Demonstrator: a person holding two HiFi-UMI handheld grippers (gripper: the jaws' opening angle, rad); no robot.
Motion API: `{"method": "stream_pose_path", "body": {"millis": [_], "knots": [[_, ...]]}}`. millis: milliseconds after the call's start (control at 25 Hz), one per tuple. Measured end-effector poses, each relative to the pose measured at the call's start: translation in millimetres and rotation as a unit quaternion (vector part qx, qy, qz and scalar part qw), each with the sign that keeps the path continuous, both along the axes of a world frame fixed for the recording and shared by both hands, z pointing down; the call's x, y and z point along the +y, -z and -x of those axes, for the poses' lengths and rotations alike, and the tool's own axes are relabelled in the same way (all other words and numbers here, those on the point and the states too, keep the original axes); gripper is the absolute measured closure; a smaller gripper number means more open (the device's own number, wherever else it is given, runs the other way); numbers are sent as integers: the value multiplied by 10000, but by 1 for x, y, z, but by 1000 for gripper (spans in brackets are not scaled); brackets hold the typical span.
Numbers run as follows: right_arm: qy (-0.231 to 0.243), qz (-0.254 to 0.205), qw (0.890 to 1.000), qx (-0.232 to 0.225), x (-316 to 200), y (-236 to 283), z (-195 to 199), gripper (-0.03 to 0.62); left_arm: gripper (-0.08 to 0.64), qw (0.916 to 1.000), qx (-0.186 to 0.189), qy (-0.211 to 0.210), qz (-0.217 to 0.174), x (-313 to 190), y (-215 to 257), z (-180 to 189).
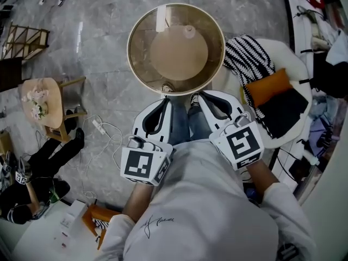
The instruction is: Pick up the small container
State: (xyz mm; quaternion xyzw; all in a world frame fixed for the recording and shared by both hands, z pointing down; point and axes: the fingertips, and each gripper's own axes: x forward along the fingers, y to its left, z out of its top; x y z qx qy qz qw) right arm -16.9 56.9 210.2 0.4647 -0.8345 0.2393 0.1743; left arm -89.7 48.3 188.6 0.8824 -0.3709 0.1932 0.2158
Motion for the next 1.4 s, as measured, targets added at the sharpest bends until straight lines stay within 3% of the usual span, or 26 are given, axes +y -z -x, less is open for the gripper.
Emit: {"method": "stream_pose_path", "body": {"millis": [880,1400], "knots": [[-387,540,9978,-57,-65,-61,1,575,541,9978,-105,-231,605,-81,-64,6],[-535,803,9953,-21,-87,-106,4,575,541,9946,-216,-409,924,-104,-104,11]]}}
